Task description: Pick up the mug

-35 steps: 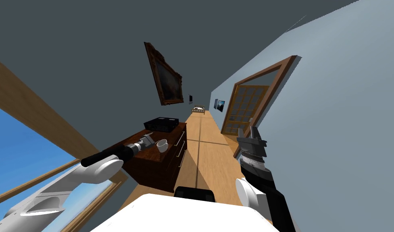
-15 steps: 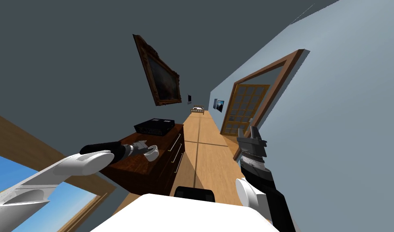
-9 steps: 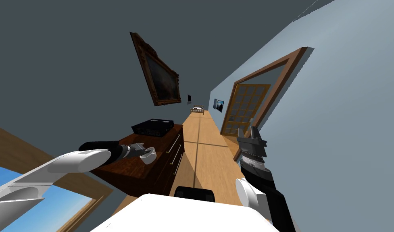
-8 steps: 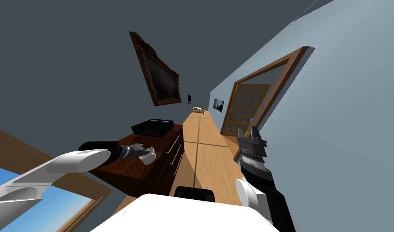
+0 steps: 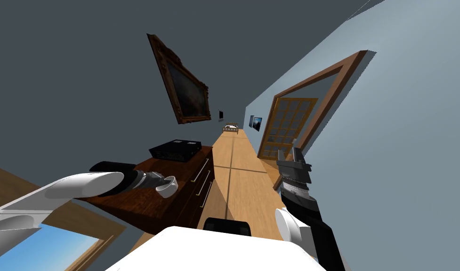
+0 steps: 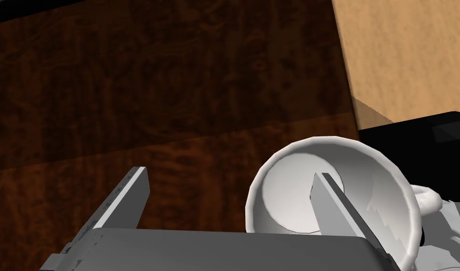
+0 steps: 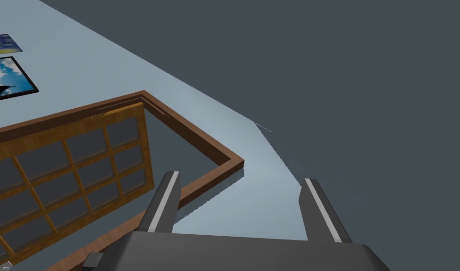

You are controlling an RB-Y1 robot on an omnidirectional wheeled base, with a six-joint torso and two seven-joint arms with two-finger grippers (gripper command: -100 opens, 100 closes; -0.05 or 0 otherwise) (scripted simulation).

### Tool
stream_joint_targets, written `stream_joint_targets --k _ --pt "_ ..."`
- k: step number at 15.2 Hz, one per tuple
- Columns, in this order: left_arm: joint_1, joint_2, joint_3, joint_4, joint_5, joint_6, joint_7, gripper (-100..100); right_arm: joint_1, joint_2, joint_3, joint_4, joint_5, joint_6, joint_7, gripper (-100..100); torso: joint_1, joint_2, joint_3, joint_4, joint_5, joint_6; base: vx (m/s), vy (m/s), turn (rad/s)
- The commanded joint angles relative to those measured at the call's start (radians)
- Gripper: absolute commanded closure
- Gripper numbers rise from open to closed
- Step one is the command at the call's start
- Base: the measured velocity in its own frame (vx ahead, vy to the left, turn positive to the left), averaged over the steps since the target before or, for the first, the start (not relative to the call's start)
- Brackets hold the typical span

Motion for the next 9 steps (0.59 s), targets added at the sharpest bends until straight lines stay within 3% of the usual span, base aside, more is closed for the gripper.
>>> stream_joint_targets --k 1,2,4,7,9 --pt "-0.001 0.007 0.003 0.005 0.008 0.043 0.018 -100 0.000 0.000 0.000 0.000 0.000 0.000 0.000 0 0.000 0.000 0.000 0.000 0.000 0.000 0.044 -0.011 0.005" --pt "0.000 0.025 0.014 0.019 0.033 0.069 0.052 -100 0.000 0.000 0.000 0.000 0.000 0.000 0.000 0 0.000 0.000 0.000 0.000 0.000 0.000 0.049 -0.010 0.004" --pt "0.000 0.025 0.014 0.019 0.033 0.097 0.052 -100 0.000 0.000 0.000 0.000 0.000 0.000 0.000 0 0.000 0.000 0.000 0.000 0.000 0.000 0.045 -0.014 0.005" --pt "0.003 0.057 0.034 0.043 0.077 0.170 0.113 -100 0.000 0.000 0.000 0.000 0.000 0.000 0.000 0 0.000 0.001 0.000 0.000 0.000 0.000 0.055 -0.018 0.009" --pt "0.003 0.057 0.034 0.043 0.077 0.193 0.113 -100 0.000 0.000 0.000 0.000 0.000 0.000 0.000 0 0.000 0.000 0.000 0.000 0.000 0.000 0.054 -0.014 0.007"
